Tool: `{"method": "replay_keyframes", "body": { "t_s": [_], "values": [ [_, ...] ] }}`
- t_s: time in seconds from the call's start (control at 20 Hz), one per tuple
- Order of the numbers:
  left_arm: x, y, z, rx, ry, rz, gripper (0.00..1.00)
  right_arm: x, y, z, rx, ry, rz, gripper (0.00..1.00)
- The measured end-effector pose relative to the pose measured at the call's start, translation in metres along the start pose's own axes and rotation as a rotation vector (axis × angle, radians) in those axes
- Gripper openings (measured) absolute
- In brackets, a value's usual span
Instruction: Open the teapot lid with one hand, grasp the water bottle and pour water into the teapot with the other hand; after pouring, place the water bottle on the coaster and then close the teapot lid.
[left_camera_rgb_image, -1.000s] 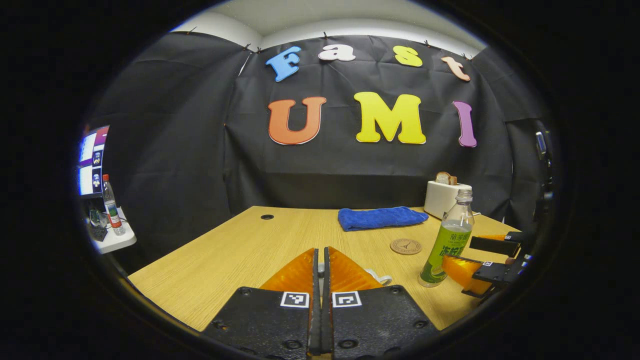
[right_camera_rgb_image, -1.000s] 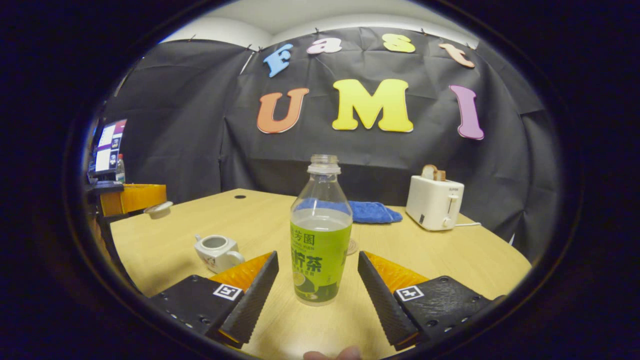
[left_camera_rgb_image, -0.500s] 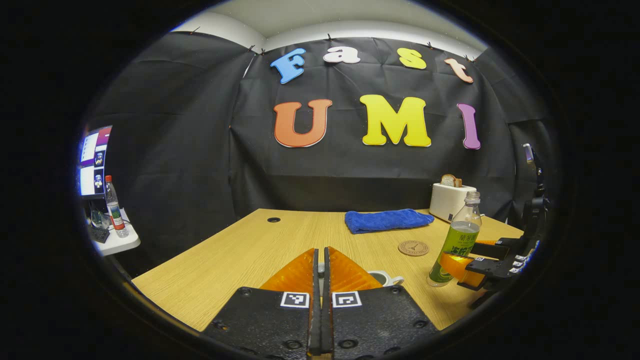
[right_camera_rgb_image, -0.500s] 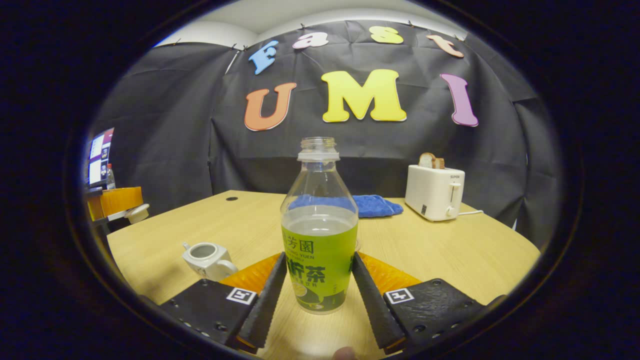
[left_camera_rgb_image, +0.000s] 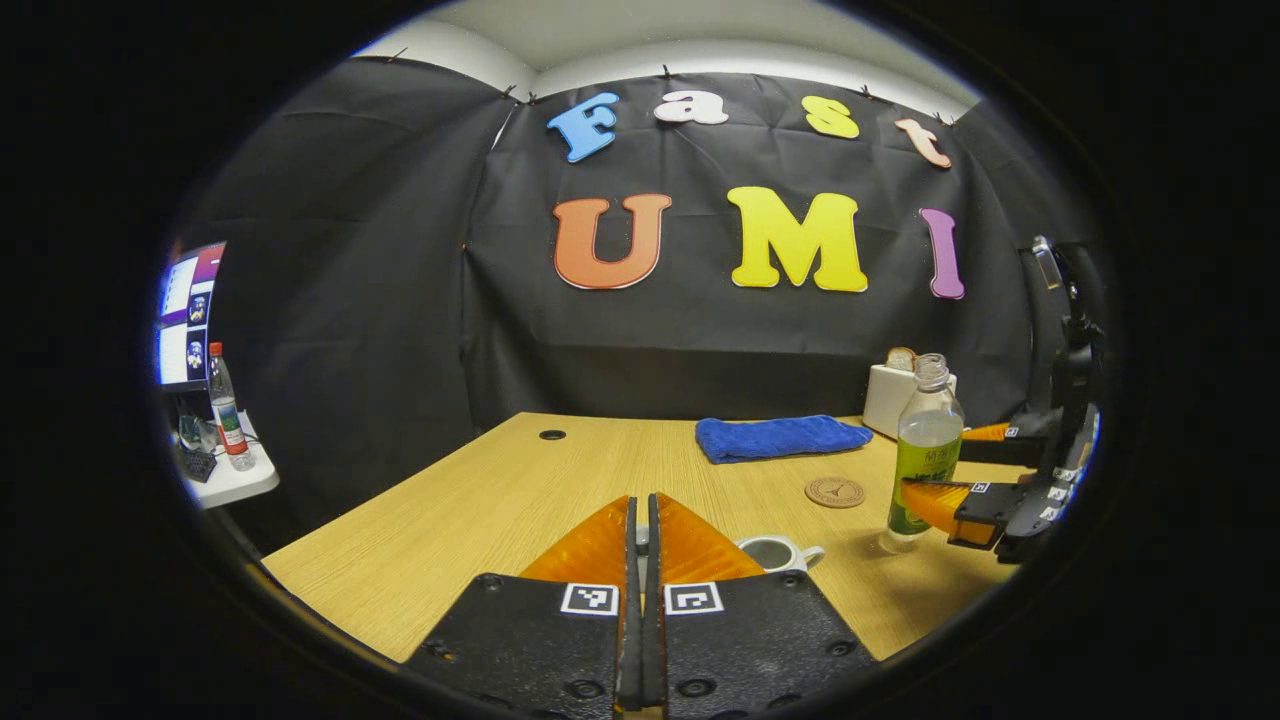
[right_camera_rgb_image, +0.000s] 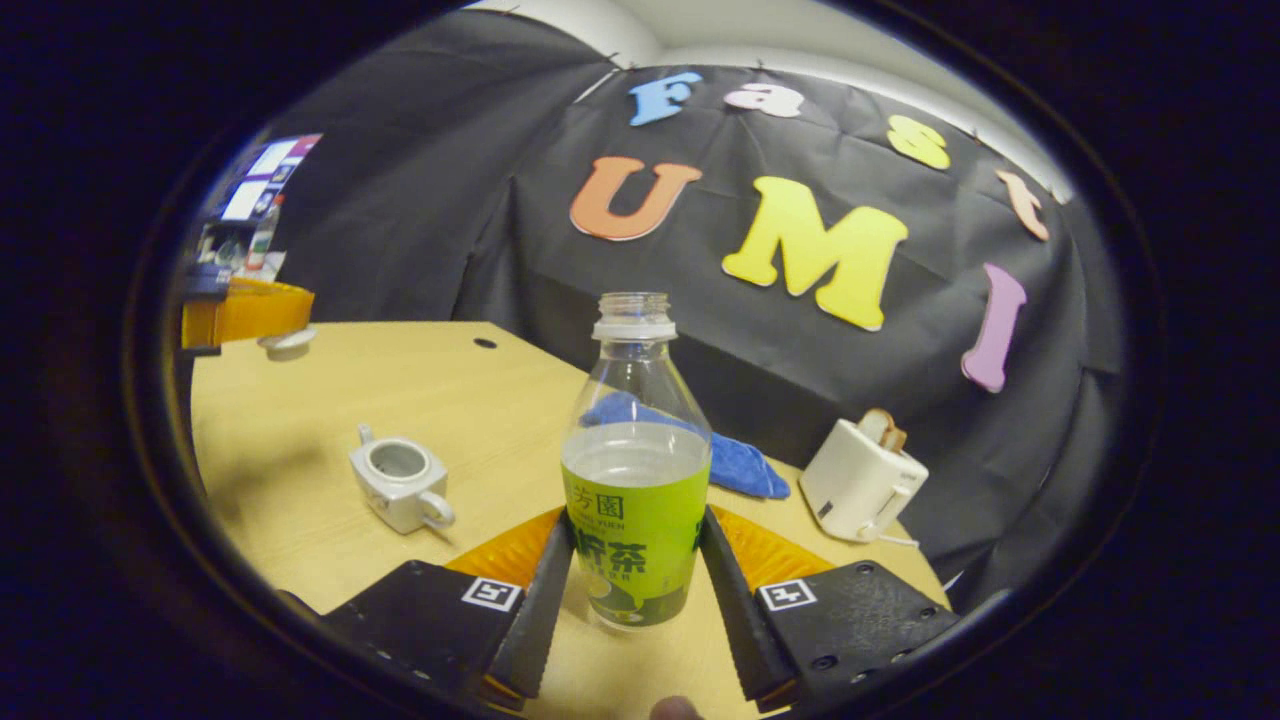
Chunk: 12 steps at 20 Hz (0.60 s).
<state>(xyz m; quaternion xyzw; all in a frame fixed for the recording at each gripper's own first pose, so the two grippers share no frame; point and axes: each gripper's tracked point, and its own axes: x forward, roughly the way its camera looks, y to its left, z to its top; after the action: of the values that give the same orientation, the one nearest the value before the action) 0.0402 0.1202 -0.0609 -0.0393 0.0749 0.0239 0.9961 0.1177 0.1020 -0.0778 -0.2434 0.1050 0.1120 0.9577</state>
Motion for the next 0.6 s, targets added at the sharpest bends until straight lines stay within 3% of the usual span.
{"method": "replay_keyframes", "body": {
  "t_s": [0.2, 0.35, 0.6],
  "values": [
    [0.0, 0.008, 0.002, 0.015, -0.01, 0.007, 0.03, 0.011, -0.003, 0.004, -0.292, 0.001, -0.035, 0.71],
    [0.0, 0.011, 0.002, 0.018, -0.011, 0.011, 0.03, 0.019, 0.005, 0.001, -0.435, 0.014, -0.023, 0.72],
    [0.001, 0.022, 0.0, 0.017, -0.007, 0.019, 0.03, 0.026, 0.009, 0.007, -0.664, -0.011, -0.066, 0.73]
  ]
}}
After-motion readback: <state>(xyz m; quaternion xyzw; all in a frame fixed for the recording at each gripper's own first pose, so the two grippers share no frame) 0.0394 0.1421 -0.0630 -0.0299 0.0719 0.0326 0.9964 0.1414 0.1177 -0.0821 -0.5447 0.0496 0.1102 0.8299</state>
